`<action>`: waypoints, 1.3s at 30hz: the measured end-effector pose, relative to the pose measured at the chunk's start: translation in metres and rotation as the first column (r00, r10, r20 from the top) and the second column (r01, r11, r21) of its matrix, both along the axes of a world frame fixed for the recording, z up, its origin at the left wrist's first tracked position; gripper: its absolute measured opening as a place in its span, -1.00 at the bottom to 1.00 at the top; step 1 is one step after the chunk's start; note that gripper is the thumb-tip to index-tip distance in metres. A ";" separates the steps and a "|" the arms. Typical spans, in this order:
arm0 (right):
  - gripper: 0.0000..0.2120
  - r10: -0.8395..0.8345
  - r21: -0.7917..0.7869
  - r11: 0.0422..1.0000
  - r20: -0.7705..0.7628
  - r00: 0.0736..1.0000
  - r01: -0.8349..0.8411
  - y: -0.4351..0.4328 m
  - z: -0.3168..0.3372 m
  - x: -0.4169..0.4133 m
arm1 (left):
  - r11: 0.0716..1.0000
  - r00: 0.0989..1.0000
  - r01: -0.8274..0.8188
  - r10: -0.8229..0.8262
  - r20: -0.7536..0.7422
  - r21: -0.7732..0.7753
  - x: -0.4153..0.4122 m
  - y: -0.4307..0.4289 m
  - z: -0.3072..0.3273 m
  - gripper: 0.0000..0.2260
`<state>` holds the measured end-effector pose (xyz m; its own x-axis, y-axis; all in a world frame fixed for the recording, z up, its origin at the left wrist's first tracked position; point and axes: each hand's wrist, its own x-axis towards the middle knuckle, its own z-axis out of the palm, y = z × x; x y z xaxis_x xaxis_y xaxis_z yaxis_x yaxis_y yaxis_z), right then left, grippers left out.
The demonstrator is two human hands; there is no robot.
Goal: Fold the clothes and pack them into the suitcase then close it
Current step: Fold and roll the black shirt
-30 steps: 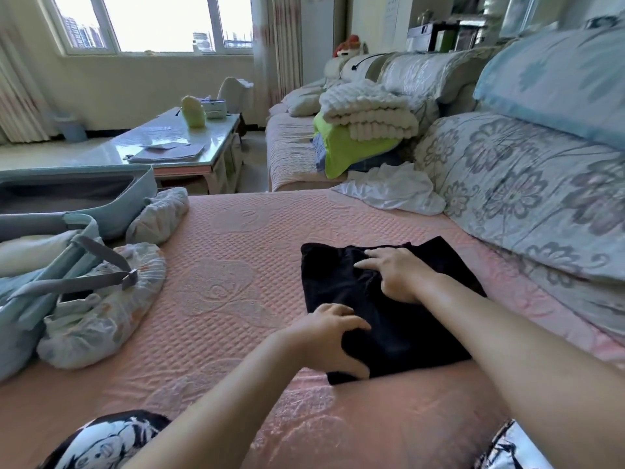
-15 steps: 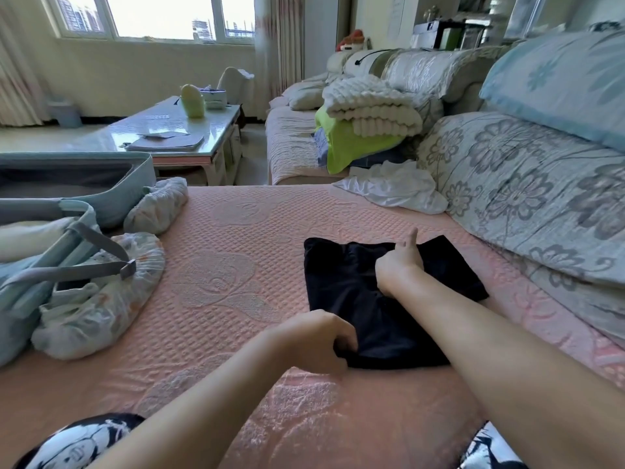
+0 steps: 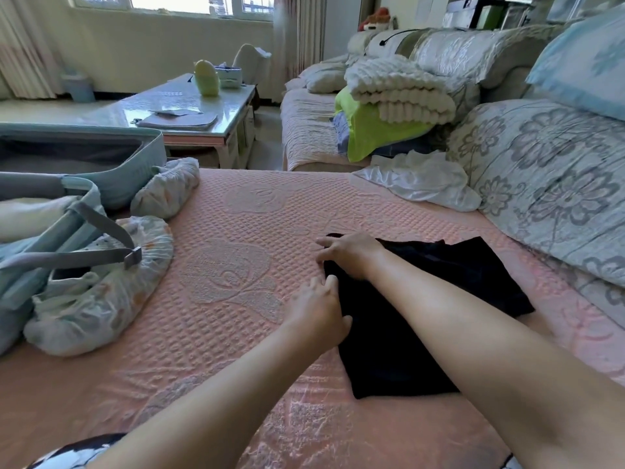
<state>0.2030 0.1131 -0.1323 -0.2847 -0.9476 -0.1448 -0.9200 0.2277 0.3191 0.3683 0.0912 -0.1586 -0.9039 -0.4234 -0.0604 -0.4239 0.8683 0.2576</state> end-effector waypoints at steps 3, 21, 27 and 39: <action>-0.77 -0.050 -0.151 0.987 -0.015 0.999 0.048 -0.007 -0.001 -0.008 | 0.999 1.000 0.006 -0.006 0.008 0.041 -0.007 -0.001 0.000 -0.55; -0.58 0.047 -0.401 0.903 0.446 0.894 0.152 -0.156 0.009 0.040 | 0.944 0.958 -0.247 0.204 0.199 0.220 0.034 -0.157 0.045 -0.91; -0.25 -0.060 -0.196 0.958 0.578 0.814 0.209 -0.142 -0.015 0.060 | 0.949 0.918 -0.309 0.315 0.241 -0.064 0.039 -0.155 0.025 -0.60; -0.61 -0.389 -0.327 0.758 0.467 0.794 0.564 -0.025 -0.046 0.005 | 0.996 0.976 0.074 -0.061 0.210 -0.055 0.031 -0.120 -0.020 -0.23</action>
<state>0.2077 0.0885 -0.1782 -0.7280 -0.6831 0.0583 -0.6742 0.6978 -0.2418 0.3996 -0.0287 -0.1790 -0.9012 -0.3702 -0.2255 -0.4020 0.9084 0.1149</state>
